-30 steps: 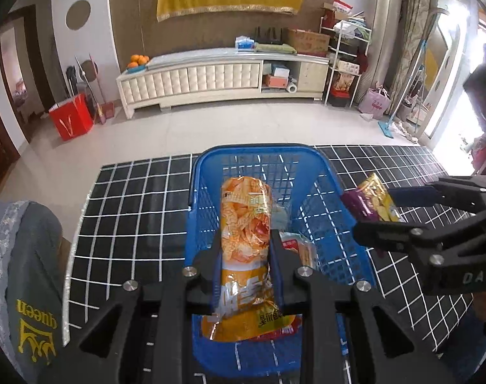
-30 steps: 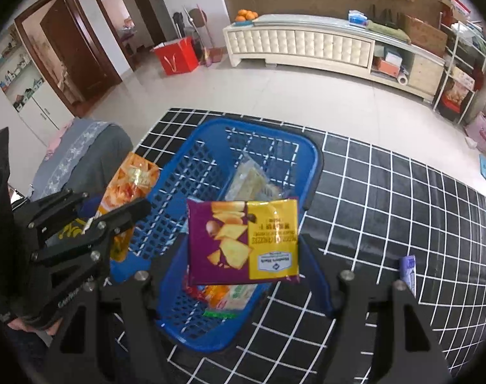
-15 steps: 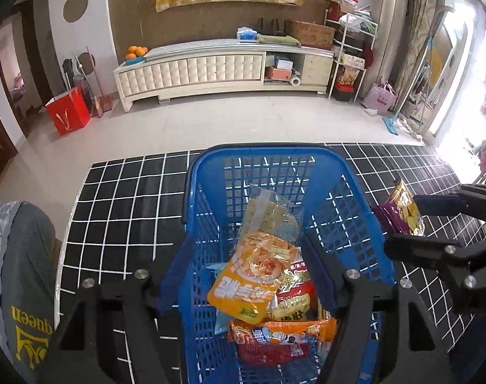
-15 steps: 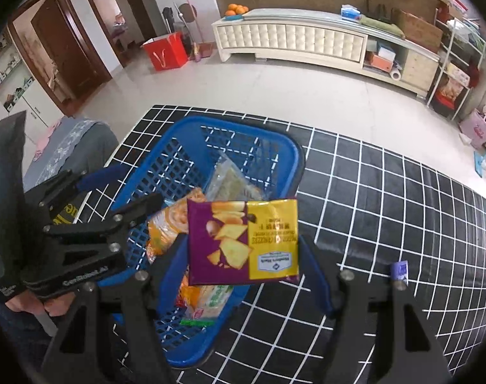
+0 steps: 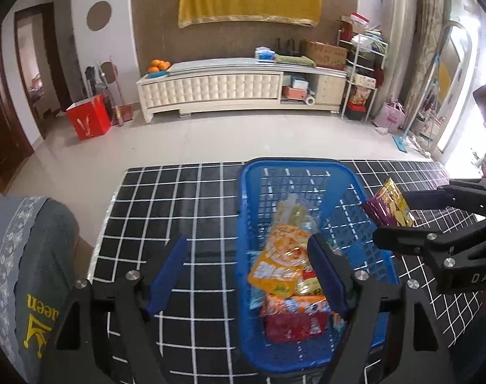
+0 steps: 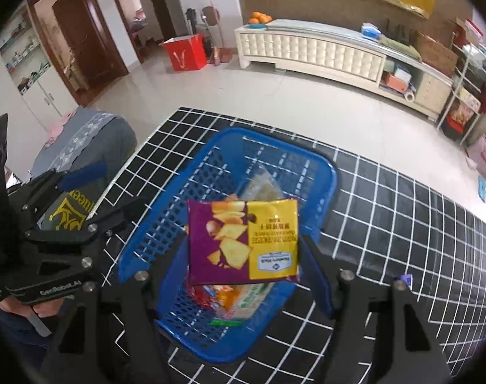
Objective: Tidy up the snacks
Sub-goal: 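Open the left tool to drop the orange pouch while the right tool releases the chip bag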
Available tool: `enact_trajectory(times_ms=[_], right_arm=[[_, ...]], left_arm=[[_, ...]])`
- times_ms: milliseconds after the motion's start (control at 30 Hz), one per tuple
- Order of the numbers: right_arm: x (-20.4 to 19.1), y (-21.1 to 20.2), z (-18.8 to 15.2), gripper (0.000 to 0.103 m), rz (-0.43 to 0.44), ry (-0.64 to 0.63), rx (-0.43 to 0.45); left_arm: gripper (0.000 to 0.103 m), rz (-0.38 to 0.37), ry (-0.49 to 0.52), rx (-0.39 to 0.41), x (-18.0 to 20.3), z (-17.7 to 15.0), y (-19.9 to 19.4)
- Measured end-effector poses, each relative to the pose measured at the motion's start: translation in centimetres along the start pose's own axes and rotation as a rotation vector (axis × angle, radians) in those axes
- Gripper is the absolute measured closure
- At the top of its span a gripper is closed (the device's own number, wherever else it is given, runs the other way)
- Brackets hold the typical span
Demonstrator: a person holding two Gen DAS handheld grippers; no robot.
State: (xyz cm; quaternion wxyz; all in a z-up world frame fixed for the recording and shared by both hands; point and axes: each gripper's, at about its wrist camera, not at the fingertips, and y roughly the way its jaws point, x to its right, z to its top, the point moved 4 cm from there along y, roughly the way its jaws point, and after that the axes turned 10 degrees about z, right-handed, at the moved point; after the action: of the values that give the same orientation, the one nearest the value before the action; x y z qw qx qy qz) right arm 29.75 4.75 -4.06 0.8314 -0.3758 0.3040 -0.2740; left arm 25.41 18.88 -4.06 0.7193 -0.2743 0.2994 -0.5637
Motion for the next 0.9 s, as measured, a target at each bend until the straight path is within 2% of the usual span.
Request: enact_trajectory(times_ms=[300,433,700,833,900], right_arm=[[-1.1,3.1,1.0,0.031,-0.014,-0.047,-0.03],[-0.5,4.3,1.6,0.031,-0.085,-0.062,-0.036],[1.7,6.4,2.9,0.031,-0.151,-0.066,-0.065],[2.2,7.4,3.0,0.03,-0.212,-0.103,-0.069],[2.3,8.0,3.0,0.027,-0.215,-0.135,-0.068]], left_arm=[[0.027,0.044,-0.018,-0.029,-2.6,-0.7,1.2],[0.027,0.026,-0.023,-0.034,-2.5,-0.7,1.9],[0.027,0.0,-0.03,-0.037,-1.8,-0.4,3.8],[0.027,-0.003,-0.028,-0.052,-1.3,-0.5,4.8],[0.027,-0.004,-0.035,-0.058,-1.3,-0.7,5.1]])
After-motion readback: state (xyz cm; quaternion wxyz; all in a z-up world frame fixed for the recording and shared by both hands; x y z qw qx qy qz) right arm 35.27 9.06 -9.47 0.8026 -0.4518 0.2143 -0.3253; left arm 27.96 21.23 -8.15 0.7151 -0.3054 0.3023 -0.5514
